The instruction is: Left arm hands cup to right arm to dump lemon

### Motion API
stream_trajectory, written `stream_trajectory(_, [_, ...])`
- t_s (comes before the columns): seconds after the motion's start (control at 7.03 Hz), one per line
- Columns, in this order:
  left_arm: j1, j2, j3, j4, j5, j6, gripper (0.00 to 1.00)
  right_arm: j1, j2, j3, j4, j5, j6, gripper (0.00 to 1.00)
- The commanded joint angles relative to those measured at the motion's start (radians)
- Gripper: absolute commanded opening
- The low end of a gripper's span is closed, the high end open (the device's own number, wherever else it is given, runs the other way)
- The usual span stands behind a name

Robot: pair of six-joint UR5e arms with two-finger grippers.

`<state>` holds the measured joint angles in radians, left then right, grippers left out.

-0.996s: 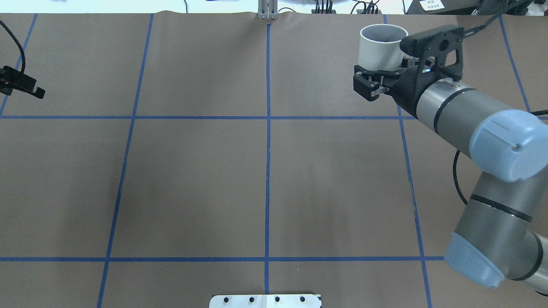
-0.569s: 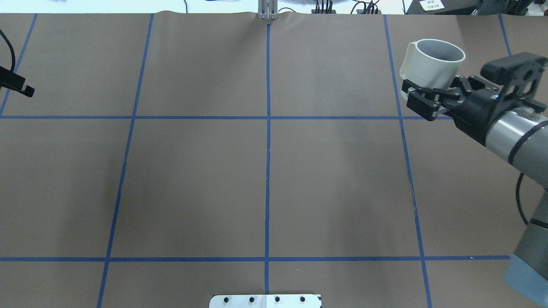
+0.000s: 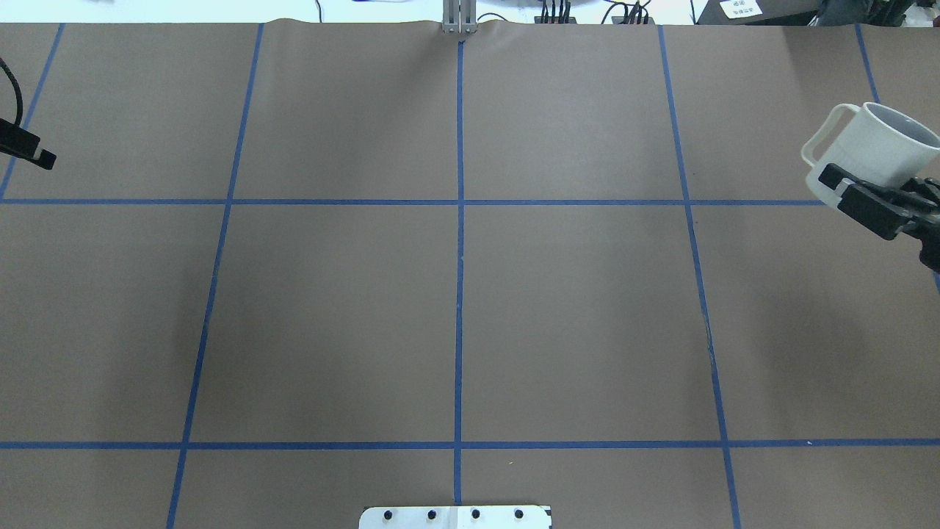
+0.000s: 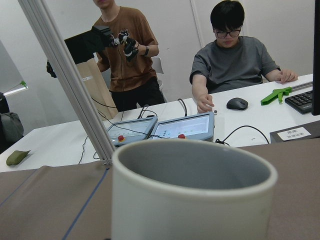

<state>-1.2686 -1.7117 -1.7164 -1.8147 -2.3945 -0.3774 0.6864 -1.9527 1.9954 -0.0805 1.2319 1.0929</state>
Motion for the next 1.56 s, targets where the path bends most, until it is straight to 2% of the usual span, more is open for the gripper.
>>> stream_trajectory(0.0, [0.000,0.001,-0.003,0.000,0.000,0.000,1.00,0.065,-0.060,-0.204,0.334,0.052,0.182,0.33])
stream_trajectory(0.28, [0.000,0.001,-0.008,0.000,0.000,0.000,1.00,0.276,-0.054,-0.448,0.590,0.260,0.380,0.33])
stream_trajectory(0.43, [0.000,0.001,-0.009,0.000,0.000,0.000,1.00,0.420,-0.025,-0.516,0.622,0.399,0.509,0.33])
stream_trajectory(0.57, [0.000,0.001,-0.011,0.000,0.000,0.000,1.00,0.521,-0.003,-0.558,0.624,0.494,0.626,0.33])
stream_trajectory(0.85, [-0.002,0.001,-0.011,0.000,0.000,0.000,1.00,0.538,-0.003,-0.592,0.654,0.503,0.814,0.33])
stream_trajectory(1.28, [-0.002,0.001,-0.011,0.000,0.000,0.000,1.00,0.579,0.044,-0.759,0.852,0.503,1.195,0.34])
stream_trajectory(1.42, [-0.002,0.001,-0.011,0.000,0.000,0.000,1.00,0.597,0.044,-0.776,0.876,0.503,1.266,0.35])
